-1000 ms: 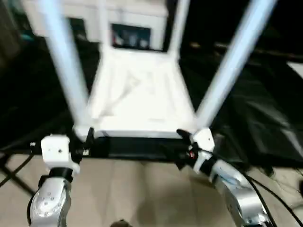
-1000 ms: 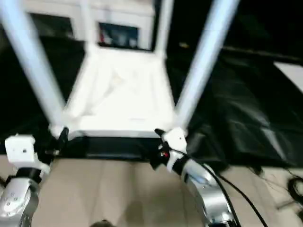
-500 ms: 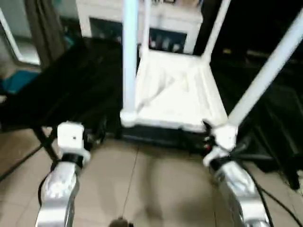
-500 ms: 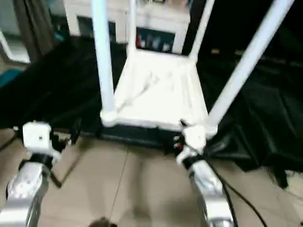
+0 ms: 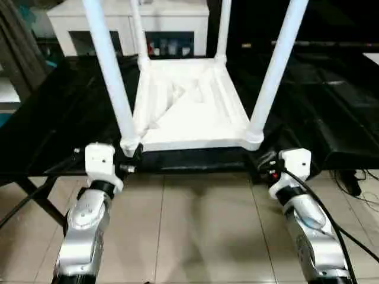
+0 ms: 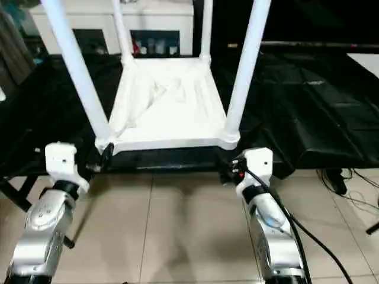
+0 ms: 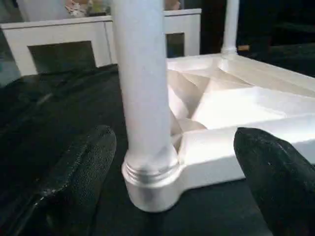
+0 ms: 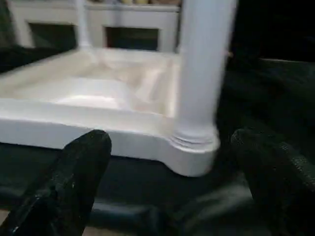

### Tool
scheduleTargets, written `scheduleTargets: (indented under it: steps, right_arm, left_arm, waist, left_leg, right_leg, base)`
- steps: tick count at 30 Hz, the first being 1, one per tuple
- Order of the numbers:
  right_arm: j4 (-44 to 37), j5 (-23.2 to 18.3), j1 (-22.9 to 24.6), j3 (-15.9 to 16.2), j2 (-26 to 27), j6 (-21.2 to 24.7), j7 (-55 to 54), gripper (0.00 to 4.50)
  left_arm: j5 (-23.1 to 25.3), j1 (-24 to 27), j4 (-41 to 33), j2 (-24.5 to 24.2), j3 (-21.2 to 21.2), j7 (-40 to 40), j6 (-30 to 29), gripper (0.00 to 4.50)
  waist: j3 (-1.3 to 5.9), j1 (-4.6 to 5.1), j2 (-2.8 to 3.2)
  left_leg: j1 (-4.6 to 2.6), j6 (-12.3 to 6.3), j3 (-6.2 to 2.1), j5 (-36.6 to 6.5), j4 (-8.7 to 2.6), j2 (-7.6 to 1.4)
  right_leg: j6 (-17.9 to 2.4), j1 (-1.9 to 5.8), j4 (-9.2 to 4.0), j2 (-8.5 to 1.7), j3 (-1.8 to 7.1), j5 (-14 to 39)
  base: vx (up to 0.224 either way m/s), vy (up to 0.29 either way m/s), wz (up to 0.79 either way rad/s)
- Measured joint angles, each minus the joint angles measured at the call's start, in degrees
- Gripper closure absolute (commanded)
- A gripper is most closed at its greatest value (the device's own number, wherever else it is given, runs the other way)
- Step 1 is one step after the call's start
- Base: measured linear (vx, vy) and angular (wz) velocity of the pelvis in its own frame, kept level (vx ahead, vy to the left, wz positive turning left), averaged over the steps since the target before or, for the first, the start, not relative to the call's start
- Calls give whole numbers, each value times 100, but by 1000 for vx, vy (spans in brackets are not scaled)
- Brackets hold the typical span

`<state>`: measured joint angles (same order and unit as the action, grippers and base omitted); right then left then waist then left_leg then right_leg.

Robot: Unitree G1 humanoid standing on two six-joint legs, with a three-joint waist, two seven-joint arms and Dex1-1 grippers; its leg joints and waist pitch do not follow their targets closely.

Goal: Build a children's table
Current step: Rotate leg to tighten

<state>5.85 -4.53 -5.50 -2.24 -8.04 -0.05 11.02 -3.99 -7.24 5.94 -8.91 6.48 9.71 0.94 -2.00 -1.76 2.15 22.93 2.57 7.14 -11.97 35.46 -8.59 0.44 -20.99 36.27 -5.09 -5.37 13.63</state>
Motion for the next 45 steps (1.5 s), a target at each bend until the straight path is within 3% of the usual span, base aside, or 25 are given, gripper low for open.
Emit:
scheduleTargets:
  steps: [7, 9, 10, 11, 13, 14, 16, 20, 24, 25, 26, 27, 28, 29, 30, 31, 32, 33, 34, 35, 37, 39, 41, 43, 45]
  right_arm:
    - [-1, -222, -16, -70, 102, 169, 44, 16]
    - [0, -239, -109, -23, 110, 197, 84, 16]
    - [0, -244, -185, 7, 111, 195, 119, 16]
    - [0, -256, -202, 25, 104, 195, 179, 16]
    - [7, -260, -193, 94, 30, 200, 398, 16]
    - [9, -261, -194, 129, 4, 200, 482, 16]
    - [11, -265, -165, 274, -12, 217, 744, 16]
    - [113, -263, -73, 571, -9, 261, 1019, 16]
    - [152, -138, -71, 785, -55, 196, 1098, 16]
    - [154, -139, -62, 783, -60, 196, 1131, 16]
    - [148, -142, -5, 749, -71, 172, 1135, 16]
    - [172, -143, 85, 696, -77, 171, 1131, 16]
    - [177, -148, 147, 655, -83, 170, 1131, 16]
    - [174, -180, 142, 654, -54, 173, 1131, 16]
    - [166, -220, 87, 686, 43, 177, 1135, 16]
    - [34, -285, 147, 731, 114, 167, 1166, 16]
    - [-45, -308, 272, 738, 96, 164, 1203, 16]
    - [-136, -326, 400, 746, 16, 132, 1256, 16]
    - [-144, -342, 562, 720, -126, 102, 1311, 16]
    - [-132, -347, 660, 711, -167, 103, 1324, 16]
    - [-118, -384, 831, 681, -208, 107, 1336, 16]
    - [-120, -386, 808, 653, -170, 97, 1331, 16]
    - [-122, -385, 760, 662, -80, 58, 1324, 16]
    - [-122, -386, 743, 662, -68, 57, 1316, 16]
    - [-122, -386, 709, 661, -67, 57, 1311, 16]
  left_arm:
    - [28, 284, -9, 45, -138, 112, 187, 12]
    - [35, 296, -20, 45, -123, 102, 231, 12]
    - [31, 310, -37, 46, -99, 74, 234, 12]
    - [28, 338, -110, 49, -75, 62, 236, 12]
    - [29, 432, -322, 54, -54, -10, 298, 12]
    - [30, 491, -345, 54, -47, -26, 304, 12]
    - [30, 637, -366, 42, 9, -63, 304, 12]
    - [29, 804, -479, -5, 138, -93, 304, 12]
    - [30, 915, -563, -32, 240, -148, 303, 12]
    - [29, 926, -595, -31, 234, -148, 304, 12]
    - [29, 922, -635, -11, 192, -144, 304, 12]
    - [27, 918, -701, 27, 123, -139, 305, 12]
    - [-38, 1005, -787, 38, 111, -105, 319, 12]
    - [-107, 1111, -842, 36, 145, -67, 328, 12]
    - [-166, 1286, -878, 28, 216, -38, 341, 12]
    - [-264, 1470, -862, 29, 319, -8, 338, 12]
    - [-323, 1546, -877, 32, 360, 10, 346, 12]
    - [-372, 1585, -912, 31, 384, 31, 378, 12]
    - [-422, 1597, -932, 74, 374, 86, 436, 12]
    - [-436, 1624, -947, 90, 314, 133, 454, 12]
    - [-444, 1807, -982, 82, 237, 206, 488, 12]
    - [-447, 1839, -936, 37, 268, 210, 488, 12]
    - [-491, 1809, -931, -24, 303, 263, 487, 12]
    - [-602, 1756, -937, -114, 322, 414, 471, 12]
    - [-738, 1706, -943, -186, 334, 550, 396, 6]
  waist:
    - [-21, -34, -89]
    - [-30, -129, -113]
    - [-50, -162, -133]
    - [-72, -158, -177]
    - [-97, -88, -213]
    - [-102, -51, -221]
    - [-98, 3, -220]
    - [-76, -9, -257]
    - [-49, -74, -267]
    - [-40, -94, -291]
    - [-6, -67, -240]
    - [6, -75, -222]
    - [14, -62, -196]
    - [16, -1, -193]
    - [25, 15, -223]
    - [18, -1, -193]
    - [38, -36, -228]
    - [80, -32, -340]
    - [63, -23, -397]
    - [49, -10, -398]
    - [36, 8, -379]
    - [16, 0, -355]
    - [-8, -1, -329]
    - [-30, -1, -322]
    - [-42, -8, -325]
  left_leg:
    - [6, -90, 117, 60, 0, -47]
    - [-71, -30, 337, 14, -1, -141]
    - [-190, -2, 462, -24, -22, -171]
    - [-248, -4, 473, -49, -38, -160]
    - [-364, 7, 424, -63, -115, -146]
    - [-403, 14, 406, -76, -148, -149]
    - [-441, 17, 337, -78, -211, -151]
    - [-512, 13, 299, -162, -227, -135]
    - [-506, -74, 286, -257, -223, -120]
    - [-475, -94, 264, -296, -210, -107]
    - [-301, -366, 117, -386, -53, -52]
    - [-225, -590, 11, -470, 60, -54]
    - [-196, -670, -145, -518, 121, -15]
    - [-236, -695, -278, -534, 120, 45]
    - [-302, -623, -325, -553, 107, 89]
    - [-404, -471, -415, -551, 134, 148]
    - [-443, -428, -431, -540, 161, 225]
    - [-442, -400, -405, -550, 222, 339]
    - [-413, -357, -320, -575, 335, 404]
    - [-410, -352, -277, -584, 314, 394]
    - [-459, -269, -203, -598, 86, 262]
    - [-457, 5, -205, -532, 78, 168]
    - [-461, 109, -170, -491, 83, 71]
    - [-486, 198, -35, -473, 83, -30]
    - [-484, 220, 18, -462, 82, -62]
  right_leg:
    - [-4, -32, -28, -6, 17, 3]
    - [4, -80, -30, 78, 210, -20]
    - [18, -97, -31, 128, 347, -17]
    - [52, -22, -31, 135, 390, 3]
    - [81, 56, -131, 137, 351, 28]
    - [80, 141, -192, 135, 313, 31]
    - [79, 239, -327, 160, 267, 31]
    - [20, 322, -405, 168, 256, -5]
    - [-45, 349, -403, 170, 254, 86]
    - [-52, 376, -402, 172, 248, 129]
    - [70, 441, -483, 154, 111, 157]
    - [91, 527, -544, 142, -35, 182]
    - [136, 615, -571, 114, -199, 229]
    - [128, 599, -459, 108, -240, 283]
    - [51, 366, 3, 71, -114, 346]
    - [56, 102, 455, 82, 39, 337]
    - [172, -95, 458, 64, 194, 212]
    - [211, -211, 201, -9, 391, 22]
    - [275, -274, 135, -64, 621, -26]
    - [281, -267, 143, -60, 655, -24]
    - [193, -255, 27, 23, 606, -102]
    - [114, -235, -4, 89, 554, -128]
    - [40, -196, -44, 91, 471, -178]
    - [22, -165, -46, 83, 463, -191]
    - [36, -165, -47, 79, 467, -182]
  base:
    - [0, 0, 0]
    - [-4, 9, -16]
    - [-15, 16, -53]
    - [-15, 16, -53]
    - [-2, 2, -14]
    - [0, 0, 0]
    - [55, 12, -18]
    - [94, 8, -3]
    - [118, 5, 6]
    - [185, 25, 30]
    - [118, 20, 28]
    - [131, 27, 65]
    - [217, -23, 75]
    - [217, -23, 75]
    - [234, -78, 29]
    - [98, -97, -14]
    - [98, -97, -14]
    - [-70, -77, -1]
    - [-68, -26, 9]
    - [-89, -51, 31]
    - [-35, -86, 27]
    - [-55, -73, 5]
    - [-100, -43, 8]
    - [-94, -26, 12]
    - [-87, -19, 11]
